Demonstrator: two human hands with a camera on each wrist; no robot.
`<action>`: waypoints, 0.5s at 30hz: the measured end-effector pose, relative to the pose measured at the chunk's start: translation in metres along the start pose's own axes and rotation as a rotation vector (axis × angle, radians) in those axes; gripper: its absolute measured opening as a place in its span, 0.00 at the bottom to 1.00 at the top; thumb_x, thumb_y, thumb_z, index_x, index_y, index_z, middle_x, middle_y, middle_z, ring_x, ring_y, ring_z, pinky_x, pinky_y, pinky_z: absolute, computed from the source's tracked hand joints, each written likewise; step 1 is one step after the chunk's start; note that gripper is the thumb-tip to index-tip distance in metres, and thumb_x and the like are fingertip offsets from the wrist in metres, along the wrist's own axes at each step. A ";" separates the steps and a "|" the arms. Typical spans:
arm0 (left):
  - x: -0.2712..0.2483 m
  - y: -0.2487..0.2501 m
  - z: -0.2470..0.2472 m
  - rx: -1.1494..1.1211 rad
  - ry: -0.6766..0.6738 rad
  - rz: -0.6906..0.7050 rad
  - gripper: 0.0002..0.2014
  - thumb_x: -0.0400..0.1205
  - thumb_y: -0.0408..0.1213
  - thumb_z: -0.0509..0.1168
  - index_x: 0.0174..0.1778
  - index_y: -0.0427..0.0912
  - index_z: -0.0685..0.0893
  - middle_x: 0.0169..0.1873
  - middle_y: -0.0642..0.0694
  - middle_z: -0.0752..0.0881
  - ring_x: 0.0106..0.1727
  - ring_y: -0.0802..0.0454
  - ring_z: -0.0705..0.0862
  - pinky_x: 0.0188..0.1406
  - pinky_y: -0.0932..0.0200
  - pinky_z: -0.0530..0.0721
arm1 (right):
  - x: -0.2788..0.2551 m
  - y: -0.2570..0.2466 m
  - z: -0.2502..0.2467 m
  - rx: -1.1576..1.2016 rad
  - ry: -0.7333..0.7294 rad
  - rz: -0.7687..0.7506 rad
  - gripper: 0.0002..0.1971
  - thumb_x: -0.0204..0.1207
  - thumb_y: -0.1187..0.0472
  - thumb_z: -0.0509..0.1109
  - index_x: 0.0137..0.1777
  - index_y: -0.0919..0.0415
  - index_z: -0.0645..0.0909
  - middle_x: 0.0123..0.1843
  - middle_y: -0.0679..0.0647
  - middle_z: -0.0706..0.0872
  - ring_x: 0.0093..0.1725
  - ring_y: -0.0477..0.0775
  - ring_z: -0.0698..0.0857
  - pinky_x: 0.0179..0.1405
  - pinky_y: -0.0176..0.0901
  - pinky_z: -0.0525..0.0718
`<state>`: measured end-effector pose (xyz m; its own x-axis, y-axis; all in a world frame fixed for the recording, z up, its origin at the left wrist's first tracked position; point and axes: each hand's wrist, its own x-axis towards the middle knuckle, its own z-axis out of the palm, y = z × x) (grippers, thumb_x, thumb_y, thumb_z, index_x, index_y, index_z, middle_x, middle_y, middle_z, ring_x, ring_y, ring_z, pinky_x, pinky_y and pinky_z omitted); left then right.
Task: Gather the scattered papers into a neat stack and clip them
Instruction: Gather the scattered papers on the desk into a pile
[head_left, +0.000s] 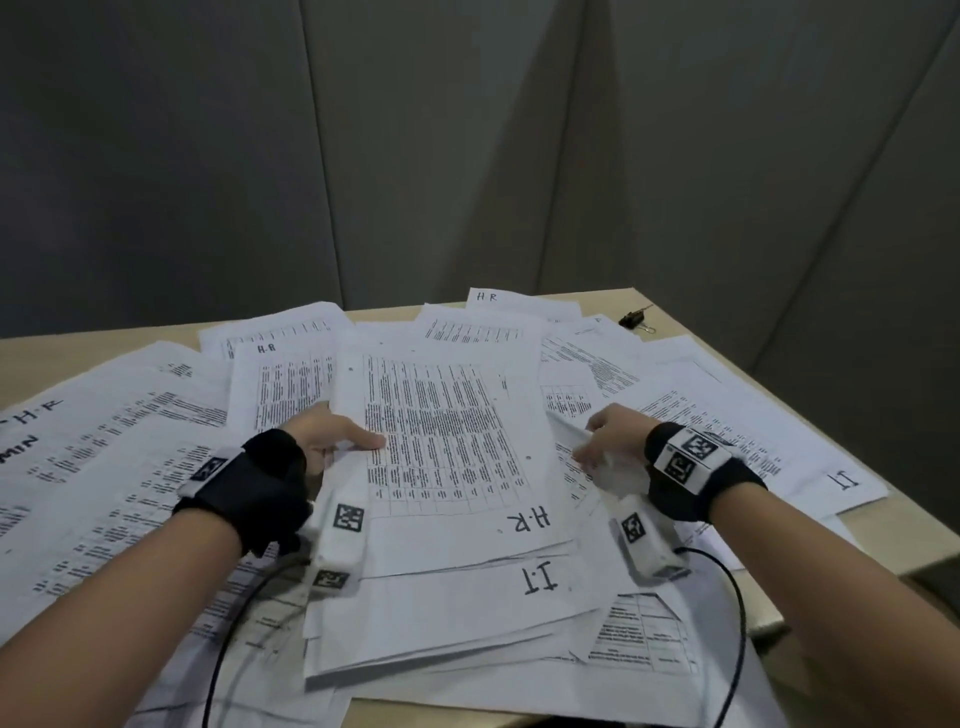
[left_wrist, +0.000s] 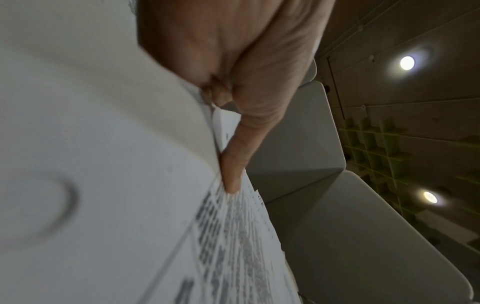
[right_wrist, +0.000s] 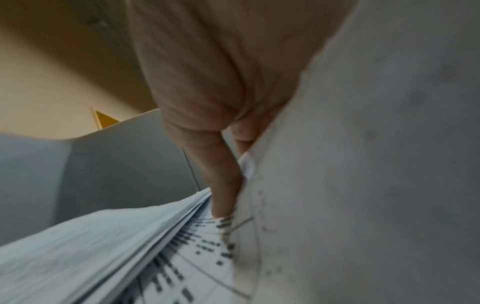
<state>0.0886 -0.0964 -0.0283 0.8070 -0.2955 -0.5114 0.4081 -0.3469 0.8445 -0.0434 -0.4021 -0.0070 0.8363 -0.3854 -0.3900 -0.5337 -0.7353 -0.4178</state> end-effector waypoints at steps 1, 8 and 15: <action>-0.002 0.000 -0.004 -0.011 -0.002 -0.009 0.20 0.71 0.17 0.70 0.60 0.27 0.78 0.42 0.32 0.89 0.39 0.39 0.88 0.34 0.52 0.90 | 0.000 0.001 -0.003 0.042 0.016 0.015 0.10 0.74 0.60 0.73 0.48 0.69 0.83 0.44 0.61 0.83 0.40 0.55 0.78 0.28 0.34 0.70; -0.002 0.000 -0.018 -0.187 -0.015 -0.130 0.14 0.74 0.22 0.69 0.55 0.28 0.80 0.35 0.35 0.89 0.33 0.40 0.89 0.35 0.46 0.89 | 0.011 0.022 -0.014 0.250 0.147 0.150 0.11 0.74 0.69 0.68 0.31 0.65 0.72 0.32 0.59 0.75 0.33 0.52 0.74 0.38 0.41 0.71; 0.011 0.044 0.001 -0.305 -0.255 0.078 0.13 0.77 0.27 0.63 0.58 0.33 0.80 0.46 0.36 0.90 0.44 0.42 0.91 0.44 0.42 0.88 | -0.004 0.028 -0.009 0.262 0.052 0.129 0.16 0.77 0.66 0.69 0.63 0.72 0.78 0.54 0.65 0.84 0.46 0.57 0.82 0.38 0.41 0.79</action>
<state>0.1146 -0.1162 0.0036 0.7242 -0.5353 -0.4348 0.4891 -0.0459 0.8710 -0.0600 -0.4261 -0.0096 0.7611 -0.4994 -0.4140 -0.6447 -0.5119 -0.5677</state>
